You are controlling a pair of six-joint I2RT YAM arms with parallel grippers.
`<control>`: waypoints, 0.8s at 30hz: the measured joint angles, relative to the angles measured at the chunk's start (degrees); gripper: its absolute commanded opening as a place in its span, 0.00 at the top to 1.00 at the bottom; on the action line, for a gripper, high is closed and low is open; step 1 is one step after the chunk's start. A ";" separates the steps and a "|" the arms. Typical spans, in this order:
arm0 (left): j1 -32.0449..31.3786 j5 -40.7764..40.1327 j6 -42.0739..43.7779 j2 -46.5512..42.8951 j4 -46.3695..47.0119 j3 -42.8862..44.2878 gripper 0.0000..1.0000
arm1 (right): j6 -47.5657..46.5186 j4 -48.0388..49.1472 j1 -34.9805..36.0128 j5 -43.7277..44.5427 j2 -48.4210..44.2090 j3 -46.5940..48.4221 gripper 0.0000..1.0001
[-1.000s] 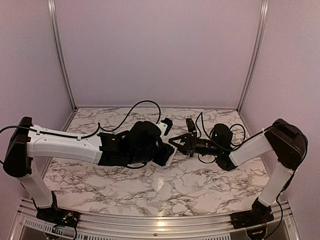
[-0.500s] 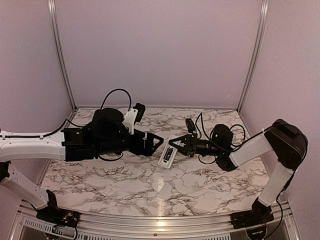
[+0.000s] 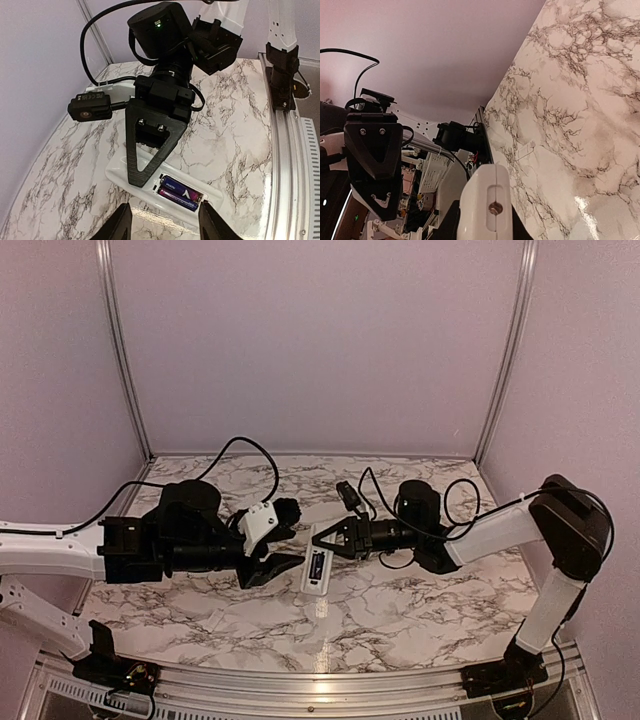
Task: Load the batteries into the remote control
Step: Load the battery into the battery compartment.
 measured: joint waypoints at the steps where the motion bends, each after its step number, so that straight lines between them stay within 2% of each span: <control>1: -0.35 -0.07 2.32 0.02 -0.17 0.00 0.59 | -0.52 -1.11 0.72 -0.31 0.31 0.57 1.00; 6: -1.92 -0.55 9.60 0.13 -2.19 -0.02 0.68 | -2.27 -5.79 3.54 -1.22 2.34 2.43 1.00; 12: -3.08 -0.44 13.49 1.42 -3.93 -0.02 0.78 | -2.73 -8.02 4.83 -1.57 3.52 2.82 1.00; 24: -3.96 -1.27 15.87 6.14 -6.36 0.00 0.80 | -2.91 -9.05 4.87 -2.14 3.52 3.54 1.00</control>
